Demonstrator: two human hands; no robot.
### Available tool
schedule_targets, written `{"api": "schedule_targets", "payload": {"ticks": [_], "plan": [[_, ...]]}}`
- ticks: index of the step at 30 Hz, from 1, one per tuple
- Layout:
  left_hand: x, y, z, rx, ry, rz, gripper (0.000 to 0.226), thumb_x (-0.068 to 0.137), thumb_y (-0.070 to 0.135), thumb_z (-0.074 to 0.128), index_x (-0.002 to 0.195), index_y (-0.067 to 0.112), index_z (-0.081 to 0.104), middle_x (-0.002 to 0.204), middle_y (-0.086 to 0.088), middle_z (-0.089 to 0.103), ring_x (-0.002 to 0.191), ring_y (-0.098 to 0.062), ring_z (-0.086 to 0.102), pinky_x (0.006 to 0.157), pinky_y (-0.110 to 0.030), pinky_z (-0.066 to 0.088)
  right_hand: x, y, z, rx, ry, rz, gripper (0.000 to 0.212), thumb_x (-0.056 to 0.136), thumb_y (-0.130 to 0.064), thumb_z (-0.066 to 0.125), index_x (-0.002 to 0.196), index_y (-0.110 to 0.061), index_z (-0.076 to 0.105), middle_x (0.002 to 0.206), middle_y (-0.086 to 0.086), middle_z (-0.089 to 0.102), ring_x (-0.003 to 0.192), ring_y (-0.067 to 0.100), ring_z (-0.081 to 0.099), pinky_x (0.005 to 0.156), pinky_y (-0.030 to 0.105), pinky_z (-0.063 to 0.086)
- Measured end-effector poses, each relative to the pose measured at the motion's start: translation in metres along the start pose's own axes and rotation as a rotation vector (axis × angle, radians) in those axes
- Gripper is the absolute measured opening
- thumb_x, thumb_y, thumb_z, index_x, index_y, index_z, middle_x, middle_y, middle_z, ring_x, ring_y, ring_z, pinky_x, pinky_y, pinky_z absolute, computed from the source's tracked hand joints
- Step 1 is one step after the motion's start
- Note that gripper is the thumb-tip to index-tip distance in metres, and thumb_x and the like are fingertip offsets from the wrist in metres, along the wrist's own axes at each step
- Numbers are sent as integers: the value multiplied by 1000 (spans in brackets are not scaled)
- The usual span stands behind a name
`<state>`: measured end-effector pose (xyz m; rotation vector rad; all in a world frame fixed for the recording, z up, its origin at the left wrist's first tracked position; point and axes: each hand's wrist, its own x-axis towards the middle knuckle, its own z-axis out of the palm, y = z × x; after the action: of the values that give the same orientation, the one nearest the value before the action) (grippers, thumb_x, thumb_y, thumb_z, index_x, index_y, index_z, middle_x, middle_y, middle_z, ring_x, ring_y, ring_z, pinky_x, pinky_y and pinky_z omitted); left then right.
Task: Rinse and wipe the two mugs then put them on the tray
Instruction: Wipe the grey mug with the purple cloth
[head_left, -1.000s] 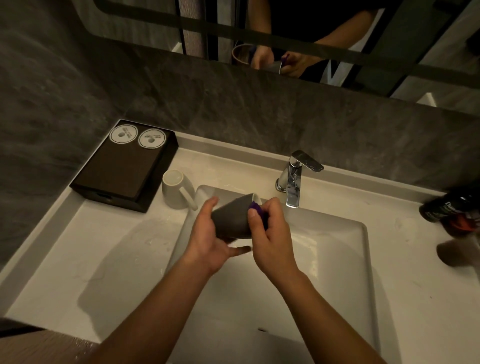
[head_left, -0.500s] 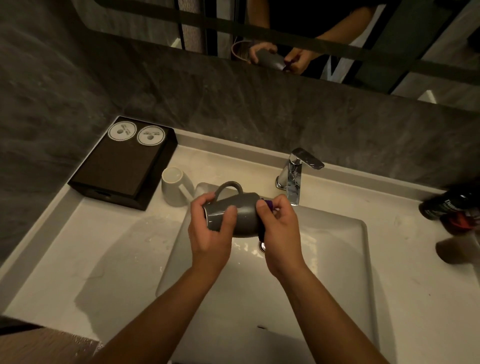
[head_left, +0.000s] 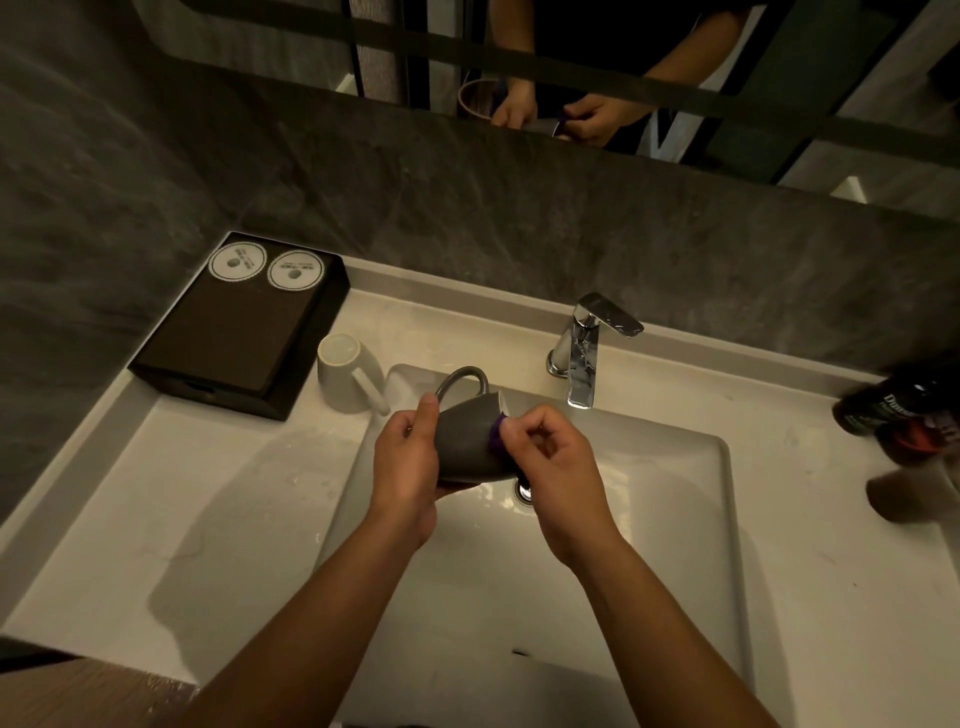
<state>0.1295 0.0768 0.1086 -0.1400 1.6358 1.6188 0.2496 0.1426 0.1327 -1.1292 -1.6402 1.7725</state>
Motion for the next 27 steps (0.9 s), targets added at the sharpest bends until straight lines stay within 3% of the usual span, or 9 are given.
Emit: {"api": "schedule_targets", "payload": {"ticks": [3,7,10,12,16,18,22,24,27], "plan": [[0,-1,1,31,20,24,27,105,47,53,109,21,61,117,-13,69,101,-35,73,77,-55,66,0,1,-1,5,-14,23,13,95,-19,68,90,-9,62,88,9,70,76,10,64,64,17,49],[0,-9,4,110,141,144,20,102,48,56,100,28,60,111,-7,67,99,-29,71,84,-54,64,1,1,2,-74,-13,64,13,95,-27,67,98,-17,59,96,4,71,89,20,66,71,27,50],[-7,-17,4,161,207,323,12,103,44,56,95,35,57,106,6,63,97,-18,67,80,-38,63,1,-1,3,-125,-36,32,9,99,-29,62,106,-25,63,99,-7,69,88,8,64,73,21,51],[-13,-22,2,185,201,485,7,104,35,58,97,37,56,105,10,62,96,-10,67,72,-21,56,3,-3,4,-155,-47,-9,13,101,-31,57,101,-22,67,93,-2,69,83,8,63,74,24,50],[-20,-27,-1,217,99,705,11,102,32,58,108,39,53,111,8,61,97,-1,66,72,-14,56,12,-9,3,-64,-48,17,26,103,-35,55,102,-16,73,93,6,73,85,17,66,73,27,52],[-20,-19,1,157,68,529,10,106,39,51,112,33,56,114,1,64,104,-14,68,74,-19,57,13,-7,4,-88,-26,2,25,103,-34,56,101,-15,72,93,8,72,88,24,66,75,32,52],[-5,11,-5,-258,-95,-312,58,103,64,39,122,14,62,120,-22,72,110,-44,69,100,-63,54,4,4,6,-260,7,-79,16,102,-32,56,96,-20,66,88,-1,66,87,10,61,72,29,54],[-2,14,-6,-251,-98,-366,43,107,49,44,119,13,63,120,-23,71,108,-46,68,97,-67,54,-2,12,7,-298,-13,-127,14,103,-29,55,96,-21,65,87,-4,65,86,9,60,71,27,52],[-8,8,4,-180,70,-207,24,105,23,45,112,14,66,114,-20,71,102,-41,69,78,-55,63,-4,16,10,-325,7,-156,23,106,-31,48,94,-19,65,83,-1,65,81,13,58,69,32,50]]}}
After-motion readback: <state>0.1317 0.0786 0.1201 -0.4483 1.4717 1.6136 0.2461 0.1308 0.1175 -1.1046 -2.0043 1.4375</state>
